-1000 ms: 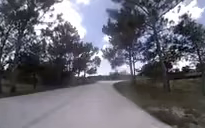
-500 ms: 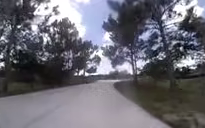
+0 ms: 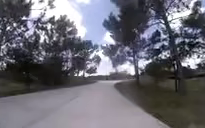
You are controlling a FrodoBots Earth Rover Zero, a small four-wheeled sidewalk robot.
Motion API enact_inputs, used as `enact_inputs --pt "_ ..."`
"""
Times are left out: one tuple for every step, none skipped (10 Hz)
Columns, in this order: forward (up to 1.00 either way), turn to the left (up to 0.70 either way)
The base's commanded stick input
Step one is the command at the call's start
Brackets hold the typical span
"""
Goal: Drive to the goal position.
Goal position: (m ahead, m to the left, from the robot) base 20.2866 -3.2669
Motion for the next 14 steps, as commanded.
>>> enact_inputs --pt "0.85 0.0" --pt "0.85 0.0" --pt "0.85 0.0" --pt "0.85 0.0" --pt "0.85 0.0" --pt "0.85 0.0" --pt "0.85 0.0" --pt "0.85 0.0" --pt "0.85 0.0" --pt "0.85 0.0" --pt "0.85 0.0" --pt "0.85 0.0" --pt "0.85 0.0" --pt "0.85 0.0"
